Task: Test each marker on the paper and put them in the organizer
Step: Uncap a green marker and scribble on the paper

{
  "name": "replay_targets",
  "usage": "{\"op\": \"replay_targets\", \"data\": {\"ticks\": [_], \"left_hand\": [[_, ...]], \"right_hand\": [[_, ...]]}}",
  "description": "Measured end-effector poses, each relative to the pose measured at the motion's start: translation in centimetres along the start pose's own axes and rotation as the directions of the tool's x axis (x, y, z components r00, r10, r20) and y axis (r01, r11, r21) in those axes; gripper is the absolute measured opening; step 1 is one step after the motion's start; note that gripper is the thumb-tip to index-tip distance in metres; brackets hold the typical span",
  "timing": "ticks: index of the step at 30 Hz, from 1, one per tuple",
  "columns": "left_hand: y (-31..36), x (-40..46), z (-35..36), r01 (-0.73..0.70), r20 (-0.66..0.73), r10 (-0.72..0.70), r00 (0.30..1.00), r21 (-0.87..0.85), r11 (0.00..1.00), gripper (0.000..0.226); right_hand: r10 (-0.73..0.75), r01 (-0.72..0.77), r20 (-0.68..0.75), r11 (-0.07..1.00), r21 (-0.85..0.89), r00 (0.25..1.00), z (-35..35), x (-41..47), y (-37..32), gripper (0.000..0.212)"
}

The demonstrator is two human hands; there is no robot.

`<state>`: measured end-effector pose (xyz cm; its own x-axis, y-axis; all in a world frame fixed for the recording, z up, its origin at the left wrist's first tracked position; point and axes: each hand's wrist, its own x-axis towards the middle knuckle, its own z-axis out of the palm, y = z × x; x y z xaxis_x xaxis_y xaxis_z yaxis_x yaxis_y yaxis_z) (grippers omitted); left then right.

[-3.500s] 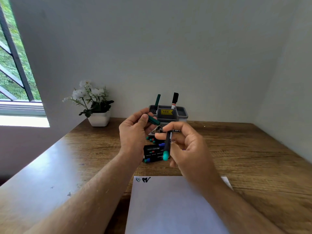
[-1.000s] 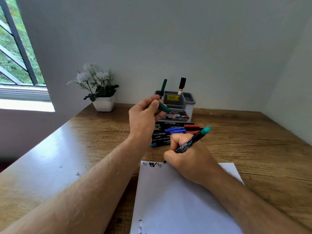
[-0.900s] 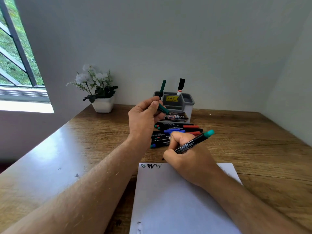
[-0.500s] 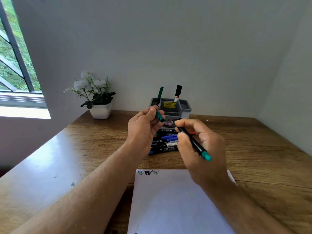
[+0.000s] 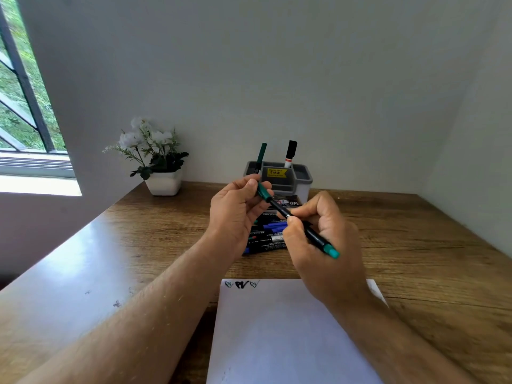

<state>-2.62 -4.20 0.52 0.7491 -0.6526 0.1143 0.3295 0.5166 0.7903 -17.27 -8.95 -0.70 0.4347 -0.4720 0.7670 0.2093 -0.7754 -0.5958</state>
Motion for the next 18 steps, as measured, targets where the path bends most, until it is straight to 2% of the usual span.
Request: {"op": "replay_targets", "data": {"ticks": [5,9,12,15,18], "left_hand": [[0.21,-0.05,0.09,-0.013,-0.008,0.014,1.000,0.054,0.998,0.015],[0.37,0.08,-0.11,-0.016,-0.046,0.017,0.999,0.034,0.999,0.012],[0.35,0.07,-0.07,-0.027,-0.064,0.029,0.998,0.033,0.999,0.014],[0.51,0.07,-0.09,-0.052,-0.069,0.054,0.996,0.026,0.998,0.016],[0.75,0.03,-0.12,-0.062,-0.061,0.061,0.996,-0.002,0.998,0.018]], "right_hand": [[-0.018,0.018,0.002,0.997,-0.070,1.000,0.01,0.13,0.12,0.010],[-0.080,0.093,0.077,0.979,-0.181,0.994,-0.16,0.17,-0.13,0.030],[-0.073,0.086,0.089,0.986,-0.145,0.993,-0.19,0.06,-0.47,0.037],[-0.059,0.070,0.064,0.980,-0.186,0.996,-0.08,0.04,-0.32,0.035],[0.009,-0.010,-0.008,0.969,-0.248,1.000,-0.01,0.23,0.20,0.024]]}}
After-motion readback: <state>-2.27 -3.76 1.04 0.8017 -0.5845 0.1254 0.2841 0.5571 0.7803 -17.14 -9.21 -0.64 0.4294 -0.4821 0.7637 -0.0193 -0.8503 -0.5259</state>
